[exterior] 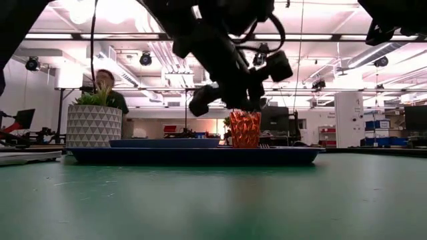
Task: Pick and place plate/cup/fork/spoon on tray
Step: Put the blue spoon on the blue serving tray to the left side of the orange fork
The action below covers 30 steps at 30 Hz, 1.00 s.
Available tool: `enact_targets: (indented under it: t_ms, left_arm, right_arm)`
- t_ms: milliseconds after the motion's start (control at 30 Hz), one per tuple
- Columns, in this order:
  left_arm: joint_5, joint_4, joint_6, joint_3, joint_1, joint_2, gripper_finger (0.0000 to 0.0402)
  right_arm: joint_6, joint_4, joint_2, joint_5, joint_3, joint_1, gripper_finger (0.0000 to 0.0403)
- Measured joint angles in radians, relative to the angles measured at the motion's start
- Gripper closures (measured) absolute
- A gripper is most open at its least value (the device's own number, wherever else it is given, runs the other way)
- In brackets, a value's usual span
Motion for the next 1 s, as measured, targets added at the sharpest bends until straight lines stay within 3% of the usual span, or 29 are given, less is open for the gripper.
enact_targets:
  t_ms: [1000]
  left_arm:
    - [0.002, 0.024, -0.001, -0.012, 0.018, 0.034, 0.0399]
  right_arm:
    - [-0.011, -0.002, 0.000, 0.000, 0.000, 0.000, 0.0371]
